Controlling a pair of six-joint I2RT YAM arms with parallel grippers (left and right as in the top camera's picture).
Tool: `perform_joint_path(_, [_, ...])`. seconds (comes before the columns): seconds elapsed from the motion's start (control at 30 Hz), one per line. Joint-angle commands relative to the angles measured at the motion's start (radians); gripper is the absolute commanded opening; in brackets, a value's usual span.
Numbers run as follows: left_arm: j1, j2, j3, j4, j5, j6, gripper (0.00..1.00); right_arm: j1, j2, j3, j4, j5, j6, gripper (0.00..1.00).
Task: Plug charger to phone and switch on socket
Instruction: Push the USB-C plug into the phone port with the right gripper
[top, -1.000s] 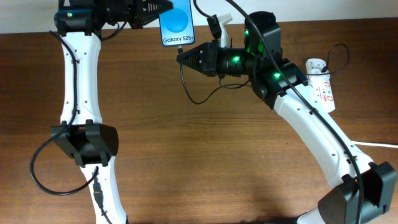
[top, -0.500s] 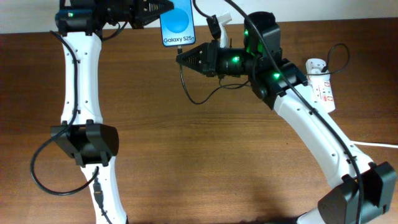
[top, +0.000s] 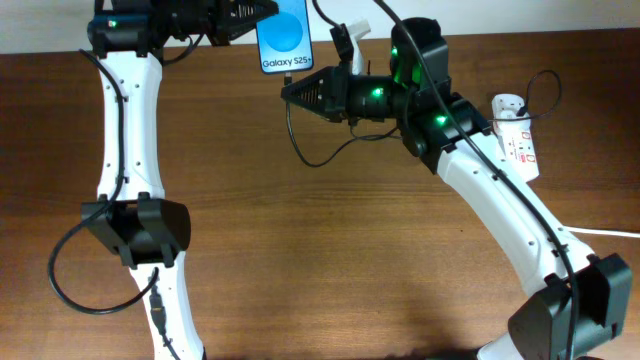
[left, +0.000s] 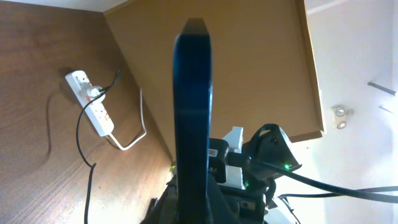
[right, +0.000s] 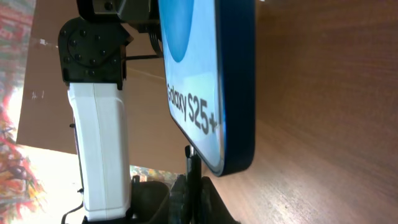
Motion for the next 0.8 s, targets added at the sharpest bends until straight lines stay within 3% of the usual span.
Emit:
perform_joint_path(0.0, [-0.016, -0.032, 0.019, 0.002, 0.057, -0.007, 0.00, 0.004, 0.014, 0.014, 0.014, -0.037, -0.047, 0.05])
perform_joint_path(0.2, [-0.016, -0.032, 0.019, 0.002, 0.057, -0.006, 0.00, -0.056, 0.014, 0.014, 0.016, -0.153, -0.065, 0.04])
perform_joint_path(0.37, [-0.016, -0.032, 0.019, 0.002, 0.057, -0.006, 0.00, -0.053, 0.014, 0.014, 0.055, -0.159, -0.072, 0.04])
perform_joint_path(0.5, [-0.016, -0.032, 0.019, 0.009, 0.057, -0.007, 0.00, -0.038, 0.014, 0.013, -0.056, -0.113, -0.099, 0.04])
perform_joint_path(0.77, [-0.016, -0.032, 0.019, 0.009, 0.057, -0.007, 0.00, -0.033, 0.014, 0.013, 0.015, -0.126, -0.087, 0.04])
